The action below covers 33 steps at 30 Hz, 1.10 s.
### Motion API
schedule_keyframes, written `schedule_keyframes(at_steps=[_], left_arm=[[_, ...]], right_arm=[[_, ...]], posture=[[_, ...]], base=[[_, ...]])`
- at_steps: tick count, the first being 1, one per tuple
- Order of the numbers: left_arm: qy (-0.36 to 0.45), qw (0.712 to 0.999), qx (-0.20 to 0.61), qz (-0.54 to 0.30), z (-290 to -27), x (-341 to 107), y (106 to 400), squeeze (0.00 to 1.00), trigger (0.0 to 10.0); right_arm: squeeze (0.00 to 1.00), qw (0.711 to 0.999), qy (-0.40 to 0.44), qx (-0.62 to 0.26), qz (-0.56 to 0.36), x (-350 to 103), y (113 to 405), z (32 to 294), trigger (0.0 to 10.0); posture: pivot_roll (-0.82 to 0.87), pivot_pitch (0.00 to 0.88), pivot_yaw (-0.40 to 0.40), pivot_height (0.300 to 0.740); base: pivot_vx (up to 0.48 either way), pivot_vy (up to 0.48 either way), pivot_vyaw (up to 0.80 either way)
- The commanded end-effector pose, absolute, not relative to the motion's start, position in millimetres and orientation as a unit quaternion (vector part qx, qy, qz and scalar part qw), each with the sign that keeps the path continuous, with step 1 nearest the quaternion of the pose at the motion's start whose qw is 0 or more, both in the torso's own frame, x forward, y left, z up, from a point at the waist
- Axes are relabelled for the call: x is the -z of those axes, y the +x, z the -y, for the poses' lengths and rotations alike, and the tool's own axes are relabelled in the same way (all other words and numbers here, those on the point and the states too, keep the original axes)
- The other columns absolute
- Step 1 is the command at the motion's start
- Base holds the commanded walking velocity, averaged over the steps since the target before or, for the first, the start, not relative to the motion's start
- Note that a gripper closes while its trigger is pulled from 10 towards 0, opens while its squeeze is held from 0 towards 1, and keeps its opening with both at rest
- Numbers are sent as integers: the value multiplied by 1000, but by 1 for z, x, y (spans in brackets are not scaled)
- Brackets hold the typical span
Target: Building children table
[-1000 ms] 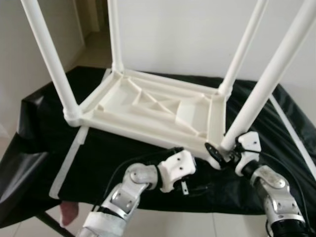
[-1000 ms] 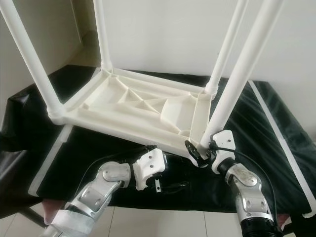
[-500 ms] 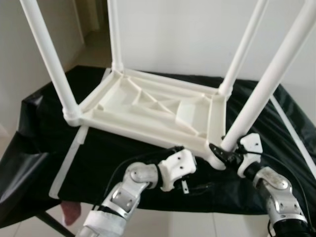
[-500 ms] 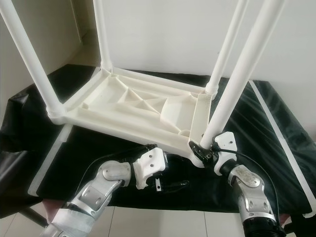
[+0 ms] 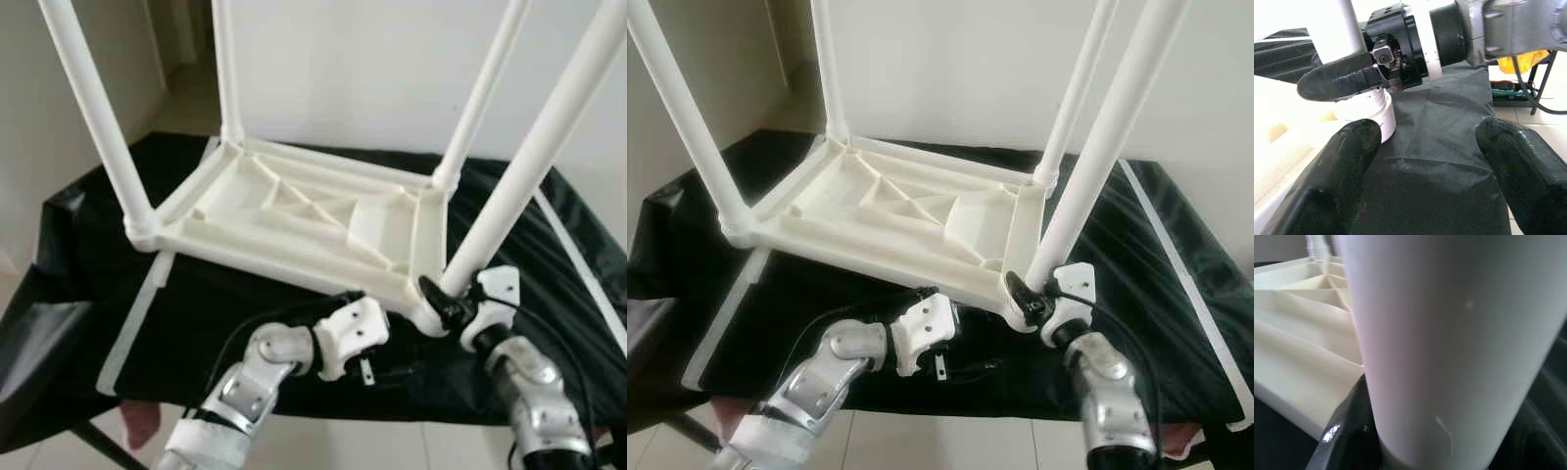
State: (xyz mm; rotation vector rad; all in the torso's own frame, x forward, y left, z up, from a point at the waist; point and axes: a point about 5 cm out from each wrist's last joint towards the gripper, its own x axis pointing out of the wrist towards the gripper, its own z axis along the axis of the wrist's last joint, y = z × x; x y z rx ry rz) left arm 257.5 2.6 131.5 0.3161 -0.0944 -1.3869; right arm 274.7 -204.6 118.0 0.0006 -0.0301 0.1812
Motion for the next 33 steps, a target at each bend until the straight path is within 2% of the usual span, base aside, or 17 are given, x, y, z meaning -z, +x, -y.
schedule_keyframes(at_steps=[1, 5, 10, 11, 12, 17, 19, 21, 28, 29, 30, 33], left_arm=[[147, 777, 611, 39, -5, -129, 261, 0, 10000], [147, 777, 611, 39, -5, -129, 262, 0, 10000], [147, 774, 615, 40, -3, -130, 261, 0, 10000], [147, 774, 615, 40, -3, -130, 261, 0, 10000], [148, 773, 616, 39, -4, -129, 261, 0, 10000], [148, 772, 616, 39, -4, -129, 261, 0, 10000], [146, 773, 617, 39, -3, -130, 260, 0, 10000], [145, 772, 617, 38, -3, -129, 260, 0, 10000], [152, 772, 616, 36, -5, -127, 260, 0, 10000], [152, 774, 614, 36, -6, -128, 261, 0, 10000], [151, 775, 612, 37, -6, -128, 262, 0, 10000], [150, 777, 611, 37, -6, -129, 262, 0, 10000]], right_arm=[[0, 999, 13, -48, -2, -113, 268, 202, 10000], [0, 999, 19, -34, 0, -112, 267, 200, 10000], [0, 995, 37, 90, -24, -105, 262, 197, 10000], [0, 995, 37, 90, -24, -105, 262, 197, 10000], [0, 988, 43, 144, -29, -102, 260, 194, 10000], [0, 974, 82, 207, -44, -98, 259, 178, 10000], [0, 979, 99, 173, -50, -96, 262, 165, 10000], [0, 980, 97, 165, -48, -97, 262, 164, 10000], [0, 984, 84, 154, -20, -106, 263, 173, 10000], [357, 985, 77, 153, -15, -108, 263, 175, 10000], [1000, 987, 72, 146, -4, -111, 264, 176, 10000], [1000, 988, 62, 138, 5, -114, 265, 178, 10000]], posture=[[-34, 0, -36, 740], [-36, 0, -35, 740], [-41, 0, -23, 740], [-41, 0, -23, 740], [-41, 0, -22, 740], [-40, 0, -23, 740], [-36, 0, -22, 740], [-36, 0, -22, 740], [-33, 0, -29, 740], [-30, 0, -33, 740], [-29, 0, -35, 740], [-29, 0, -35, 740]], base=[[0, 0, 0], [0, 0, 0], [0, 0, 0], [0, 0, 0], [0, 0, 0], [0, 0, 0], [0, 0, 0], [0, 0, 0], [0, 0, 0], [0, 0, 0], [0, 0, 0], [0, 0, 0]])
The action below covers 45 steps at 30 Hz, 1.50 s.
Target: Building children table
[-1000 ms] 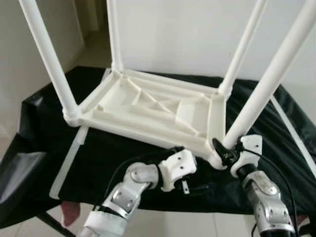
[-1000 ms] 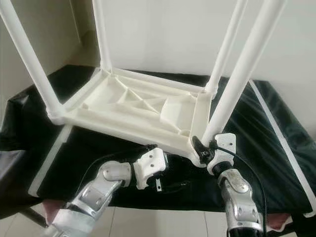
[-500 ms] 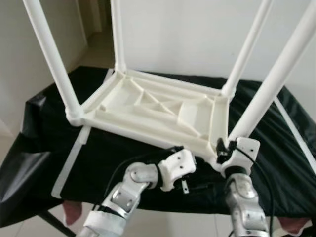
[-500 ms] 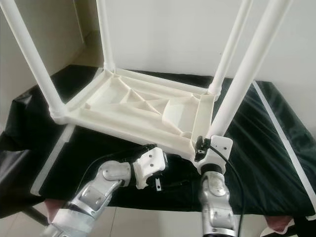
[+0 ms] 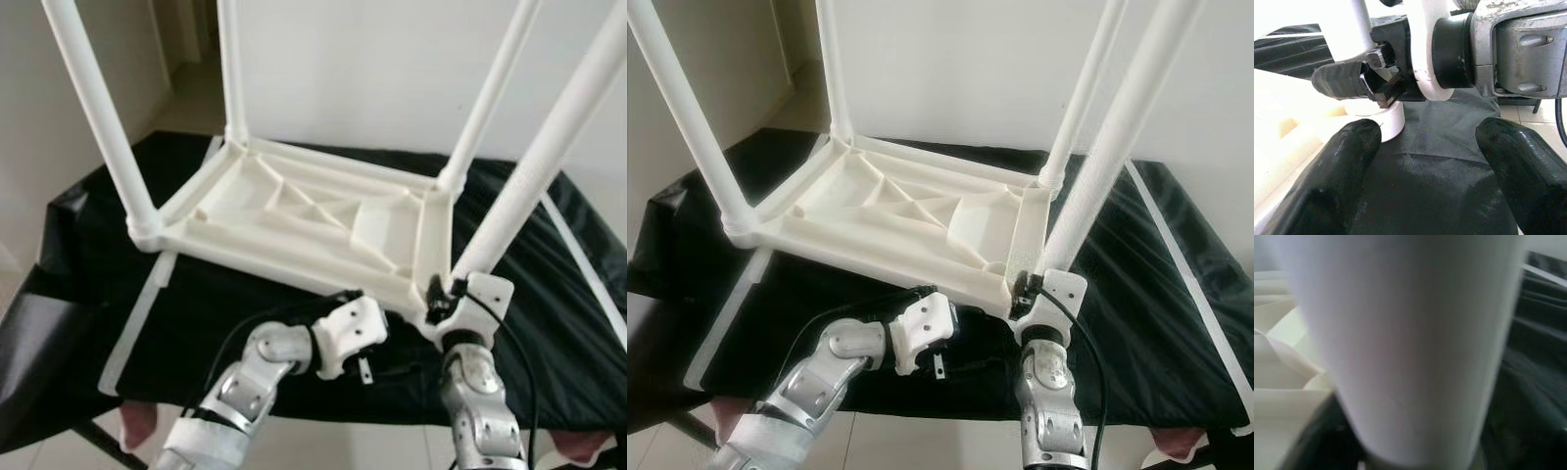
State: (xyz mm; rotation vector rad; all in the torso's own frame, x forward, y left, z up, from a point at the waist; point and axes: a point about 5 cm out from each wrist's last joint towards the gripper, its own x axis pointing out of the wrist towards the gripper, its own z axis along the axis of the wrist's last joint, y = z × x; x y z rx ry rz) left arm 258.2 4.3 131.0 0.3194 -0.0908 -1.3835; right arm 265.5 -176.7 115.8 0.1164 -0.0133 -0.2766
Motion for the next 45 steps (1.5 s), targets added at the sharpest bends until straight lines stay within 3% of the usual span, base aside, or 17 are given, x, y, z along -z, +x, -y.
schedule_keyframes(at_steps=[1, 6, 7, 8, 16, 26, 30, 31, 32, 33, 35, 36, 45], left_arm=[[150, 777, 611, 37, -6, -129, 262, 0, 10000], [148, 777, 610, 37, -5, -129, 261, 0, 10000], [148, 777, 610, 38, -5, -129, 261, 0, 10000], [149, 777, 611, 38, -5, -129, 261, 0, 10000], [152, 776, 611, 38, -5, -129, 262, 0, 10000], [153, 771, 616, 41, -1, -130, 261, 0, 10000], [154, 772, 615, 40, -2, -130, 262, 0, 10000], [154, 774, 613, 39, -3, -130, 262, 0, 10000], [154, 774, 613, 39, -3, -130, 262, 0, 10000], [153, 775, 611, 39, -3, -130, 262, 0, 10000], [153, 776, 610, 39, -4, -130, 262, 0, 10000], [153, 777, 609, 39, -4, -130, 262, 0, 10000], [153, 778, 607, 39, -5, -129, 262, 0, 10000]], right_arm=[[1000, 989, 61, 137, 7, -114, 265, 178, 10000], [1000, 993, 63, 95, 10, -116, 266, 186, 10000], [541, 994, 63, 89, 11, -116, 266, 186, 10000], [0, 996, 54, 74, 17, -118, 267, 189, 10000], [0, 999, 30, 26, 23, -122, 270, 201, 10000], [0, 985, -41, -165, 24, -130, 279, 200, 10000], [0, 982, -52, -179, 26, -132, 281, 203, 10000], [0, 982, -55, -180, 21, -132, 284, 207, 8980], [0, 982, -55, -180, 21, -132, 284, 207, 8980], [0, 981, -56, -183, 13, -131, 285, 211, 2824], [0, 981, -56, -186, 7, -130, 286, 213, 2824], [0, 980, -56, -191, 4, -129, 287, 214, 0], [0, 977, -47, -206, -9, -121, 280, 212, 0]], posture=[[-29, 0, -35, 740], [-28, 0, -37, 740], [-28, 0, -37, 740], [-31, 0, -33, 740], [-30, 0, -31, 740], [-34, 0, -30, 740], [-29, 0, -33, 740], [-25, 0, -37, 740], [-25, 0, -37, 740], [-22, 0, -39, 740], [-22, 0, -39, 740], [-22, 0, -39, 740], [-19, 0, -43, 740]], base=[[0, 0, 0], [0, 0, 0], [0, 0, 0], [0, 0, 0], [0, 0, 0], [0, 0, 0], [0, 0, 0], [0, 0, 0], [0, 0, 0], [0, 0, 0], [0, 0, 0], [0, 0, 0], [0, 0, 0]])
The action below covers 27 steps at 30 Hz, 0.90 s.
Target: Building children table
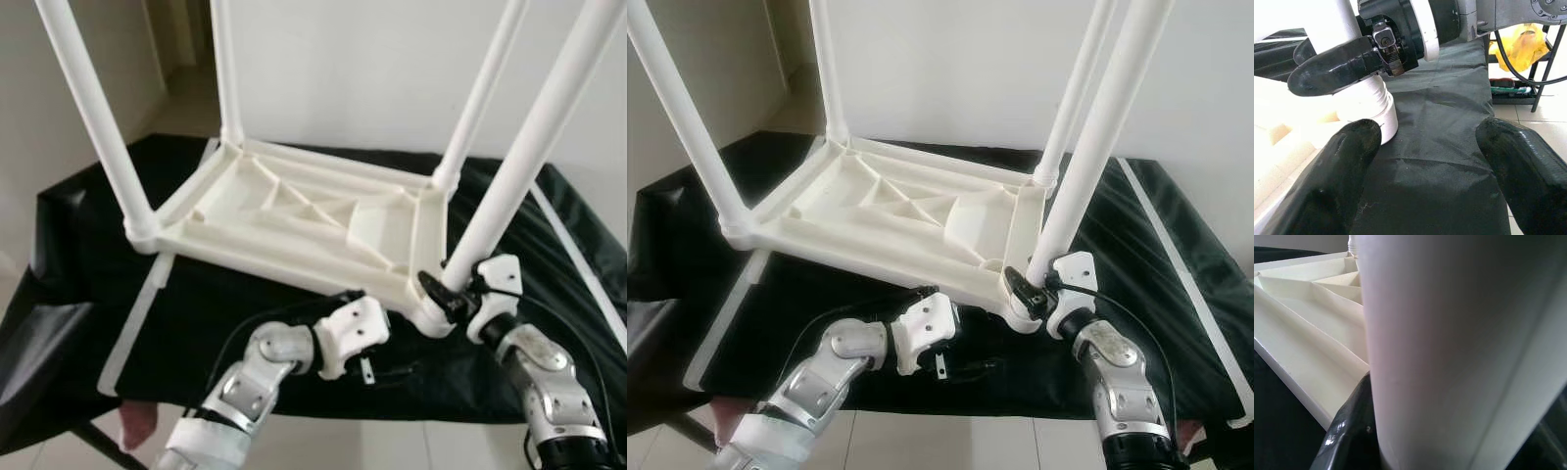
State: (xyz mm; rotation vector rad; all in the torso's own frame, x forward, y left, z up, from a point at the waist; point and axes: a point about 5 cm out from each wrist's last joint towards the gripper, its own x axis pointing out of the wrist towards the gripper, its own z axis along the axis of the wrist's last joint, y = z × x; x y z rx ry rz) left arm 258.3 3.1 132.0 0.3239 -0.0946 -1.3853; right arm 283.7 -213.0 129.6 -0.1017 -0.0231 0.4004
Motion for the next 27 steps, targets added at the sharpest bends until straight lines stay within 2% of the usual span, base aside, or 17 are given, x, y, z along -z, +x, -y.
schedule_keyframes(at_steps=[1, 2, 11, 13, 14, 16, 18, 21, 24, 27], left_arm=[[154, 778, 608, 39, -4, -129, 262, 0, 10000], [154, 777, 609, 39, -4, -129, 262, 0, 10000], [159, 772, 614, 37, -3, -127, 261, 0, 10000], [159, 771, 616, 38, -2, -128, 262, 0, 10000], [159, 771, 616, 38, -2, -128, 262, 0, 10000], [159, 770, 617, 38, -1, -128, 262, 0, 10000], [159, 770, 617, 38, -1, -128, 262, 0, 10000], [162, 770, 616, 33, -1, -123, 262, 0, 10000], [163, 771, 615, 33, -1, -123, 263, 0, 10000], [161, 772, 614, 34, -1, -123, 263, 0, 10000]], right_arm=[[0, 980, -46, -195, -9, -120, 280, 213, 4588], [0, 982, -42, -184, -12, -119, 280, 214, 10000], [0, 993, -19, -114, -9, -115, 277, 209, 10000], [0, 999, 0, -38, -21, -110, 277, 209, 10000], [0, 999, 0, -38, -21, -110, 277, 209, 10000], [0, 999, 24, 24, -31, -107, 276, 209, 10000], [0, 998, 29, 36, -32, -107, 276, 209, 10000], [0, 993, 33, 106, -29, -109, 271, 197, 10000], [0, 991, 33, 125, -29, -109, 270, 195, 10000], [0, 980, 52, 188, -33, -103, 266, 185, 10000]], posture=[[-21, 0, -43, 740], [-22, 0, -42, 740], [-32, 0, -37, 740], [-36, 0, -35, 740], [-36, 0, -35, 740], [-37, 0, -34, 740], [-37, 0, -34, 740], [-32, 0, -44, 740], [-32, 0, -44, 740], [-29, 0, -42, 740]], base=[[0, 0, 0], [0, 0, 0], [0, 0, 0], [0, 0, 0], [0, 0, 0], [0, 0, 0], [0, 0, 0], [0, 0, 0], [0, 0, 0], [0, 0, 0]])
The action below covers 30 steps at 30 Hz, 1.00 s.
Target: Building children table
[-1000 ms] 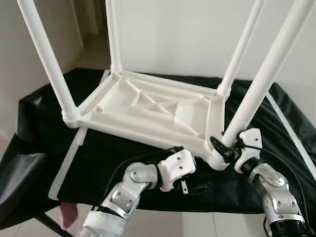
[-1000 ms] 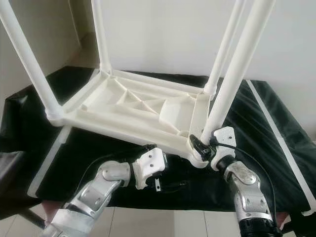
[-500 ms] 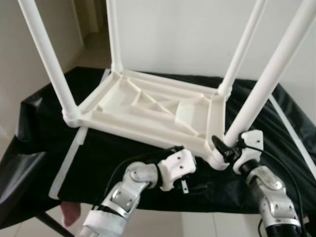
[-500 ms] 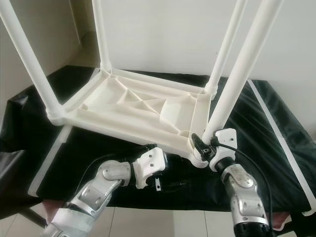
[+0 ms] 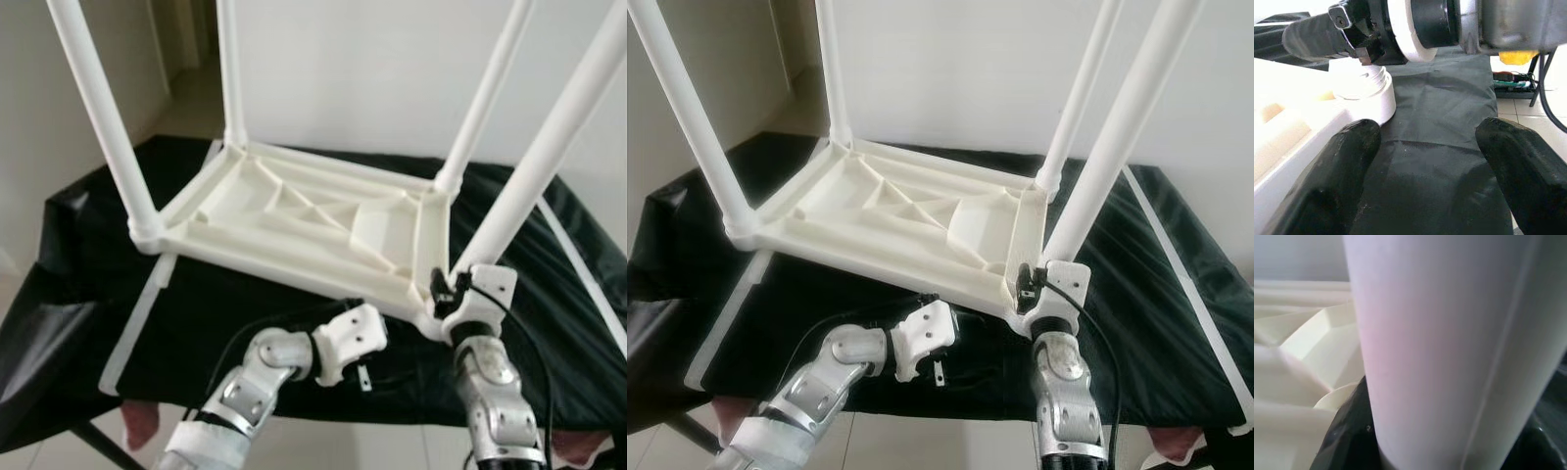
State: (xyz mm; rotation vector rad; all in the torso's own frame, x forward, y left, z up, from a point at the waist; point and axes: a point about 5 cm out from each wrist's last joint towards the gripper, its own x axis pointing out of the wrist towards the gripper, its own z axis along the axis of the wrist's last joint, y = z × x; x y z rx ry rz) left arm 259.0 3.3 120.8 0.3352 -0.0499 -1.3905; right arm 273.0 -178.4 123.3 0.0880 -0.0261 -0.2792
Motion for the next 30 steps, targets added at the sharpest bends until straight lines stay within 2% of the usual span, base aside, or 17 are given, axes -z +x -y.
schedule_keyframes(at_steps=[1, 13, 14, 15, 16, 21, 23, 24, 26, 27, 30], left_arm=[[161, 772, 614, 35, -1, -124, 263, 0, 10000], [164, 770, 616, 38, -5, -123, 265, 0, 10000], [163, 773, 612, 39, -5, -123, 266, 0, 10000], [163, 773, 612, 39, -5, -123, 266, 0, 10000], [160, 775, 610, 38, -6, -123, 266, 0, 10000], [156, 778, 608, 37, -8, -124, 267, 0, 10000], [152, 783, 602, 35, -10, -124, 268, 0, 10000], [153, 786, 598, 37, -10, -124, 268, 0, 10000], [155, 788, 595, 41, -11, -124, 268, 0, 10000], [155, 790, 592, 39, -11, -124, 269, 0, 10000], [150, 793, 589, 33, -11, -124, 269, 0, 10000]], right_arm=[[0, 977, 60, 202, -37, -101, 266, 180, 10000], [0, 981, 58, 184, -24, -111, 268, 168, 10000], [153, 981, 57, 186, -22, -112, 268, 168, 10000], [153, 981, 57, 186, -22, -112, 268, 168, 10000], [1000, 980, 58, 187, -20, -112, 267, 168, 10000], [1000, 981, 54, 185, -12, -115, 266, 169, 10000], [1000, 986, 53, 159, -5, -118, 265, 174, 10000], [180, 989, 52, 136, 0, -120, 265, 178, 10000], [180, 992, 50, 112, 6, -122, 265, 182, 10000], [0, 994, 49, 94, 6, -122, 266, 185, 10000], [0, 997, 45, 69, 7, -123, 267, 189, 10000]], posture=[[-27, 0, -42, 740], [-25, 0, -39, 740], [-25, 0, -39, 740], [-25, 0, -39, 740], [-27, 0, -37, 740], [-31, 0, -35, 740], [-30, 0, -32, 740], [-30, 0, -31, 740], [-30, 0, -31, 740], [-28, 0, -33, 740], [-29, 0, -31, 740]], base=[[0, 0, 0], [0, 0, 0], [0, 0, 0], [0, 0, 0], [0, 0, 0], [0, 0, 0], [0, 0, 0], [0, 0, 0], [0, 0, 0], [0, 0, 0], [0, 0, 0]])
